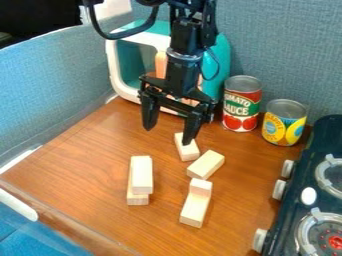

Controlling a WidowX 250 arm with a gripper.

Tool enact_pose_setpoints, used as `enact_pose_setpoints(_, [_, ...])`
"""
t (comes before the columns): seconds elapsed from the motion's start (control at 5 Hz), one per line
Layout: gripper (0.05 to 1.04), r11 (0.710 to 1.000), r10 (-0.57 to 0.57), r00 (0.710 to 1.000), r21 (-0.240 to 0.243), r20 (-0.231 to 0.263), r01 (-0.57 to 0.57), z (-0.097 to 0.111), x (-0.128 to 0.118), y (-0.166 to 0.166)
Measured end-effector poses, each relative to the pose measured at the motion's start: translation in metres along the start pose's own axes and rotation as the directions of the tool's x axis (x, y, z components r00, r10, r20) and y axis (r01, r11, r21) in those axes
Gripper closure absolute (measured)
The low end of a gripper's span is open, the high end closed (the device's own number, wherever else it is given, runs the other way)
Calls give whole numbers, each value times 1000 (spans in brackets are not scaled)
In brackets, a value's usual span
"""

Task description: Take the rectangle and put it on the left side of the other rectangle

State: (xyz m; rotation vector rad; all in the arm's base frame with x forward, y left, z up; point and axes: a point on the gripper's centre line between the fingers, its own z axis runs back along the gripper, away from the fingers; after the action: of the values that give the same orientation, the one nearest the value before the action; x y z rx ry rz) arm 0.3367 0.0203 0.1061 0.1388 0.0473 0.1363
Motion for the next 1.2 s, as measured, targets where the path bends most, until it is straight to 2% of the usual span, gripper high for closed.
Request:
enact_pose_setpoints(0.2, [83, 1000, 0, 999, -1, -33, 0, -11, -1, -2])
enact_pose_setpoints(0.4, [83, 988, 105, 992, -104, -75, -112, -31, -9, 2])
enact_pose_setpoints(0.6, [84, 962, 206, 971, -155, -124, -224, -48, -19, 18])
enact_pose_setpoints(0.8, [83, 942, 253, 956, -185, -150, -278, -57, -25, 18])
enact_pose_setpoints(1.0, [84, 929, 306, 941, -171, -146, -328, -60, -29, 28])
enact_pose_setpoints(1.2, [84, 929, 311, 944, -175, -114, -327, -60, -23, 29])
